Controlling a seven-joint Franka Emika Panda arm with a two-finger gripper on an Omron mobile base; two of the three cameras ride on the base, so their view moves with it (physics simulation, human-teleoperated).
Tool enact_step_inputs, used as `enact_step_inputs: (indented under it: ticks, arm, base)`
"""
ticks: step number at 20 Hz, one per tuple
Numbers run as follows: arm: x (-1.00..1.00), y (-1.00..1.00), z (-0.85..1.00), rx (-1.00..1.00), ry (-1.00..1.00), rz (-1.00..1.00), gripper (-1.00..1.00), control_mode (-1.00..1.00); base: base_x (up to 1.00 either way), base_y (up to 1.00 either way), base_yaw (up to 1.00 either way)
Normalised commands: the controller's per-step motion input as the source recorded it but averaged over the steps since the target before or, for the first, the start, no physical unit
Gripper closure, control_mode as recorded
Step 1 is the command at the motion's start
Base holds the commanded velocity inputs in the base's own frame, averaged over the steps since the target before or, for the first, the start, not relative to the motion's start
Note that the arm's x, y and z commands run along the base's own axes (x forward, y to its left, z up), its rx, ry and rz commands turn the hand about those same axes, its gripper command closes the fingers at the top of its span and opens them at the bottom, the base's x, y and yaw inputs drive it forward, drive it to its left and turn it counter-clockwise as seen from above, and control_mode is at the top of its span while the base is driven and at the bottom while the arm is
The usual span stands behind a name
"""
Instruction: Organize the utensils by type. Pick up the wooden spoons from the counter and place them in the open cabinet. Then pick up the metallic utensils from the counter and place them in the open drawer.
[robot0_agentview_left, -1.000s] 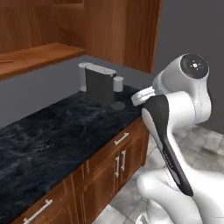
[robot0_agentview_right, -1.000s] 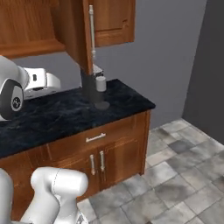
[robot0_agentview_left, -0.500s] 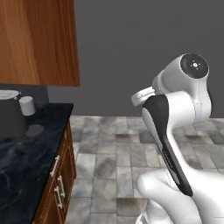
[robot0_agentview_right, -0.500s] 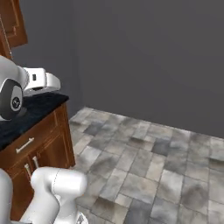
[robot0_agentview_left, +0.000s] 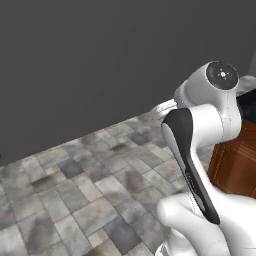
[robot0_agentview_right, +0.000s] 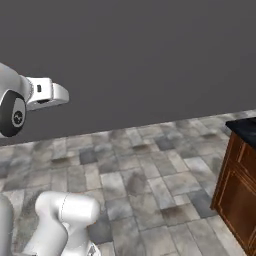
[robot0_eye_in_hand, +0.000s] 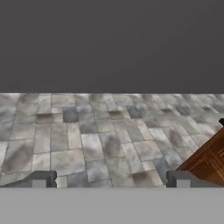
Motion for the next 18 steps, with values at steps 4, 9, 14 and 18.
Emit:
enact_step_inputs:
  ticks: [4, 9, 14, 18]
  arm:
    - [0.00, 0.00, 0.00, 0.00, 0.00, 0.00, -1.00, 1.00]
    - [0.00, 0.00, 0.00, 0.00, 0.00, 0.00, -1.00, 1.00]
    - [0.00, 0.00, 0.00, 0.00, 0.00, 0.00, -1.00, 1.00]
    - [0.00, 0.00, 0.00, 0.00, 0.00, 0.00, -1.00, 1.00]
  base:
    - [0.00, 0.00, -1.00]
    - [0.00, 0.00, -1.00]
    - [0.08, 0.00, -0.99]
    - [0.21, 0.00, -0.96]
